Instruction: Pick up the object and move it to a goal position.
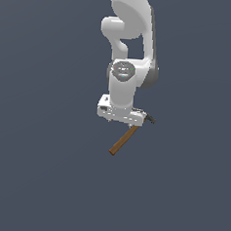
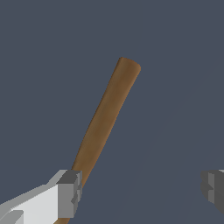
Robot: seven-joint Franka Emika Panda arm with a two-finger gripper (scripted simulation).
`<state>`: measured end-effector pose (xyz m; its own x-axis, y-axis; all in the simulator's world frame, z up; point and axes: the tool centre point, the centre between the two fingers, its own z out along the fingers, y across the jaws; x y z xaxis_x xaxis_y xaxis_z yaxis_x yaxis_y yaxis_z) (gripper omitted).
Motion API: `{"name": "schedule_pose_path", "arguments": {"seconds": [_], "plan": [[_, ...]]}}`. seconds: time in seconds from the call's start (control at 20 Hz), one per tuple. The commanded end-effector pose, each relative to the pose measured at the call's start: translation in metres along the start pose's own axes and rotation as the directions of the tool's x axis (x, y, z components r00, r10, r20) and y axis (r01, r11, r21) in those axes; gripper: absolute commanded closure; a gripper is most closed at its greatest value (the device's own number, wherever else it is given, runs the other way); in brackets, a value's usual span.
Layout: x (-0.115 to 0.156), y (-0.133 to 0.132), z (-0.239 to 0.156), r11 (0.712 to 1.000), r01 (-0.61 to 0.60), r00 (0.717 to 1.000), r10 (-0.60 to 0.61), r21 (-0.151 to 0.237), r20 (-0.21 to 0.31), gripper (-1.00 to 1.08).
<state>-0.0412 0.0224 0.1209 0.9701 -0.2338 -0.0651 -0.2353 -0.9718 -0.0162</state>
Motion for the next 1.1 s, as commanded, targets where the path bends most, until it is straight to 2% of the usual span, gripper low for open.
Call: {"name": "schedule_pose_path", "arguments": {"seconds": [0.0, 0.45, 1.05], "plan": [[-0.004, -0.005, 0.006, 0.999, -0.050, 0.999, 0.050, -0.001, -0.005, -0.92], [-0.019, -0.022, 0.026, 0.970, -0.243, 0.970, 0.243, 0.000, -0.027, -0.92], [-0.040, -0.040, 0.050, 0.886, -0.463, 0.885, 0.463, 0.013, -0.054, -0.92]]}}
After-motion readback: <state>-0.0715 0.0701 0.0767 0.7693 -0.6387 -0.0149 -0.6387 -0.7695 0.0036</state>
